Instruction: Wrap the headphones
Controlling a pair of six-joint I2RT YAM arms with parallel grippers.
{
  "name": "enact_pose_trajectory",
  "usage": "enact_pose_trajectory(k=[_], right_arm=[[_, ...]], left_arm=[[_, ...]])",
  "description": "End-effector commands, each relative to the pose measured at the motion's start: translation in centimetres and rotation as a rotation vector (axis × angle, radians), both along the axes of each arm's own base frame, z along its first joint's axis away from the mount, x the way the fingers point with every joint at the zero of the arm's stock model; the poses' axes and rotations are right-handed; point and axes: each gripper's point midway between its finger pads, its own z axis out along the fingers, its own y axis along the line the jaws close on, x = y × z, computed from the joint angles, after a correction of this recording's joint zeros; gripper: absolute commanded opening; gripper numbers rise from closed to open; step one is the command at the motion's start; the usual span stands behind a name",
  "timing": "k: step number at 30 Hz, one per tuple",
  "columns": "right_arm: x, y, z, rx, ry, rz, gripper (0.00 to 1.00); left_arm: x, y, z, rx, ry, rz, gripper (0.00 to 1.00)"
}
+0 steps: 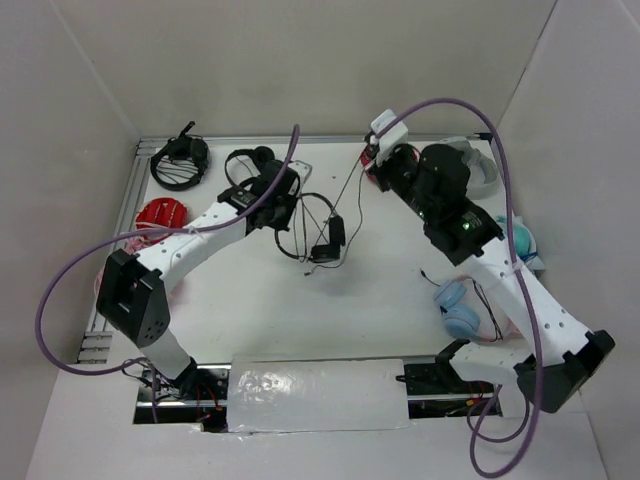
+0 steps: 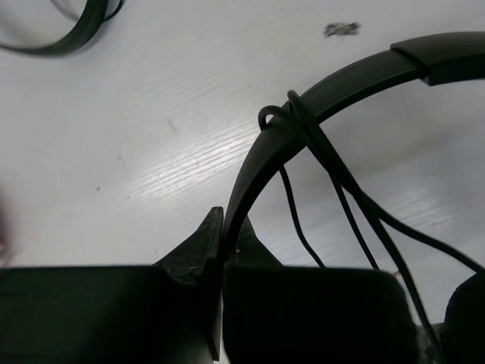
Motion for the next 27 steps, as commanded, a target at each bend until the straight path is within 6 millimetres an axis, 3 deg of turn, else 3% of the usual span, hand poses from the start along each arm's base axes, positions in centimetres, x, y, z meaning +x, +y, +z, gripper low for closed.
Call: enact_pose_trajectory(k=[1,5,7,8,9,11,12,15,16,19,23,27], right_arm=[[0.1,-0.4,8.1,0.184,-0.109,0.088,0.0],[4.9,-2.8,10.5,0.436,-0.062,-0.013,0.08],[7.8,-2.7,8.5,0.47,-0.005,-0.049,0.08],[8.8,-2.9,9.2,0.491,-0.038,-0.063,0.08],[11.0,-2.8,7.3,0.475,-0.006,-0.105,0.08],[12.8,-2.9,6.2,0.46,0.023,-0.133,0.07],[14.5,-2.5,4.0,0.444,0.067,-0.151,0.07],[16.5,-2.2,0.0,0.438,0.142,-0.121,0.07],[16.3,-1.0,-0.5,0.426,0.158,-0.028,0.04],[16.4,0.1,-4.5,0.447,0.267,0.078,0.0],[16.4,1.4,-8.8,0.438,0.368,0.13,0.0],[15.3,2.7,-12.5,0.474,0.466,0.183,0.01]], left_arm=[[0.6,-2.6,2.2,0.013,-0.125,-0.185,0.0],[-0.8,-4.6,1.4,0.034,-0.111,-0.244,0.0],[-1.3,-5.2,1.4,0.041,-0.116,-0.299,0.0],[-1.8,-5.9,1.6,0.029,-0.117,-0.326,0.0],[-2.1,-6.3,2.3,0.01,-0.127,-0.345,0.0],[-3.2,-7.8,3.0,-0.034,-0.142,-0.421,0.0],[-3.7,-8.1,3.8,-0.056,-0.162,-0.443,0.0],[-4.9,-9.2,5.7,-0.114,-0.202,-0.513,0.0],[-4.9,-9.4,6.2,-0.125,-0.221,-0.529,0.0],[-6.4,-10.4,7.9,-0.192,-0.244,-0.604,0.0],[-8.0,-11.2,11.2,-0.29,-0.298,-0.669,0.0],[-7.4,-10.6,15.2,-0.339,-0.354,-0.598,0.0]])
